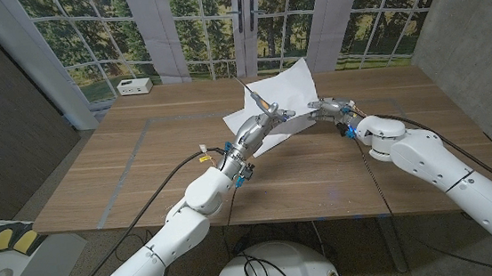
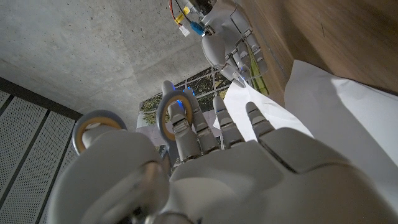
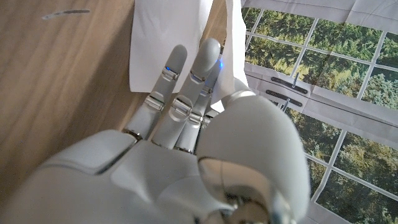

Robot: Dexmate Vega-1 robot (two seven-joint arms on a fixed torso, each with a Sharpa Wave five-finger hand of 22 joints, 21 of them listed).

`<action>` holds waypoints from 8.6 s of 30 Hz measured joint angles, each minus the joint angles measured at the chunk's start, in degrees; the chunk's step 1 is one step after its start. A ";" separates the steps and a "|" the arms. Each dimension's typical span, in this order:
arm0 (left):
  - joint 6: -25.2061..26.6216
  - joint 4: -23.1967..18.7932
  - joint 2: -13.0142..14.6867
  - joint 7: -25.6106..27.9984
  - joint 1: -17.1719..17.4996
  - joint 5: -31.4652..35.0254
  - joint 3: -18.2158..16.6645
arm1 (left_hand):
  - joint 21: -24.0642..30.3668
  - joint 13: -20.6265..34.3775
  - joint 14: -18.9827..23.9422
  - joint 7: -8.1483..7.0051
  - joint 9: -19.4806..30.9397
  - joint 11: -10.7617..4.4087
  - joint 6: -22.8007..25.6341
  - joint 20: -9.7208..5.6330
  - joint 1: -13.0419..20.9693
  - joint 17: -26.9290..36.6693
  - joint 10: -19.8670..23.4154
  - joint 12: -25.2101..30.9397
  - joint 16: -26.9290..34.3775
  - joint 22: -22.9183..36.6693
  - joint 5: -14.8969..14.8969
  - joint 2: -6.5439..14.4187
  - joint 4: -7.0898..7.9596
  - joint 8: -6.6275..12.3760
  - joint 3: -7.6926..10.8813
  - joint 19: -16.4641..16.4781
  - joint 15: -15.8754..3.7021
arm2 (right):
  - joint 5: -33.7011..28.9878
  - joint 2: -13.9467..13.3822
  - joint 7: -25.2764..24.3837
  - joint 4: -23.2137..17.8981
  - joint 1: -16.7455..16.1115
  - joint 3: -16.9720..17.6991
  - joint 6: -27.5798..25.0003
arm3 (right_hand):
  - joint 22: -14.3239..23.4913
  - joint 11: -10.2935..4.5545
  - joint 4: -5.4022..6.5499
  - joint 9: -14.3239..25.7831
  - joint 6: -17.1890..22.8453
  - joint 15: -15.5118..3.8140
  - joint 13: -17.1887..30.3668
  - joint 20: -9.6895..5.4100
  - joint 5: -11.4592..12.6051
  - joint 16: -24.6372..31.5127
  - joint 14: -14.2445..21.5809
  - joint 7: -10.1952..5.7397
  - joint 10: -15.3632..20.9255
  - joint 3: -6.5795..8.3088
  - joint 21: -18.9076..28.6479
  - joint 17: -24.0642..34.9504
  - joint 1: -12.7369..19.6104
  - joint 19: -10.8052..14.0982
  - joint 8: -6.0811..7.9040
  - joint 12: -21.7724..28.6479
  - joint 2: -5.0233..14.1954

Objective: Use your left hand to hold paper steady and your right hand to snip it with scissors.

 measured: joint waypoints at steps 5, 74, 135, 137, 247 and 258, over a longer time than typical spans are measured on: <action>0.25 0.05 0.04 -0.62 -0.13 -0.22 0.08 | 0.00 0.00 0.00 0.01 0.00 0.00 -0.01 0.01 0.26 0.00 0.00 0.00 0.00 0.00 0.00 -0.26 0.00 0.00 0.00 0.01 0.00 | 0.77 -0.10 0.00 -0.41 -0.27 0.99 0.16 | 0.00 0.20 -0.17 0.00 0.02 0.00 -0.28 0.22 -0.05 0.00 0.00 -0.02 0.20 0.17 0.34 0.45 0.00 -0.42 0.00 0.00 0.00; 5.73 3.95 -1.43 -3.14 -5.02 1.61 4.50 | 0.00 0.02 0.61 0.08 0.26 0.00 -0.08 0.20 0.54 -0.26 0.00 -0.06 0.00 -0.01 -0.42 -0.54 0.64 -0.07 -0.16 0.20 -0.01 | 9.67 2.54 6.29 3.85 10.77 -2.29 3.02 | -0.17 0.50 -0.13 -0.24 0.60 -0.09 -0.39 0.82 -0.20 -1.73 0.93 0.18 0.52 0.98 4.66 2.88 -0.20 -2.47 -0.96 0.30 -0.94; 6.21 3.97 -1.08 -4.36 -5.72 0.73 4.38 | -0.34 0.02 0.61 0.08 0.24 0.00 -0.08 0.20 1.06 -0.25 0.00 -0.13 0.00 -0.01 -0.66 -0.01 1.35 0.00 -0.24 0.20 0.00 | 10.25 2.15 15.60 5.86 11.82 -4.65 3.74 | -1.09 0.49 -0.21 -0.54 1.65 0.09 -0.94 1.04 0.46 -3.34 2.36 -0.22 1.14 1.54 9.32 3.85 -0.41 -3.48 -0.96 0.19 -1.14; 6.19 4.12 -1.14 -4.44 -5.85 0.72 4.39 | -0.34 0.02 0.61 0.08 0.24 0.00 -0.09 0.20 1.06 -0.25 0.00 0.00 0.00 -0.01 -0.67 -0.01 1.35 0.00 -0.24 0.20 0.00 | 10.25 2.05 15.76 5.89 11.88 -4.72 3.57 | -1.24 0.48 -0.21 -0.54 1.65 0.09 -0.89 1.04 0.47 -3.34 2.36 -0.22 1.14 1.54 9.62 3.94 -0.41 -3.48 -0.96 0.19 -1.14; 7.86 3.20 -0.50 -3.08 -5.35 1.12 4.36 | -0.78 0.30 1.23 1.38 0.92 1.33 -0.56 0.83 8.62 -0.54 -0.91 0.91 0.29 -0.01 -5.10 11.21 2.58 0.21 6.27 0.22 -0.01 | 4.59 -0.61 22.65 5.40 11.46 -5.97 8.16 | -4.73 -0.31 -0.18 -0.74 0.70 -0.09 0.42 1.57 -0.06 -6.18 1.75 -1.76 0.70 1.51 17.55 6.84 -0.78 -8.74 -1.17 -0.22 -1.51; 7.20 3.83 -0.88 -3.48 -5.47 0.83 4.36 | -0.78 0.87 1.23 1.18 1.43 1.33 -0.30 1.13 11.32 -0.44 -0.91 1.28 0.29 0.30 -5.73 14.65 2.97 0.61 10.66 0.52 -0.01 | 4.72 -0.67 22.66 5.41 11.47 -5.94 8.04 | -5.21 -0.31 -0.19 -0.73 0.71 -0.08 0.60 1.75 -0.23 -6.41 1.75 -1.76 0.70 1.50 18.19 6.87 -0.79 -8.91 -1.17 -0.26 -1.52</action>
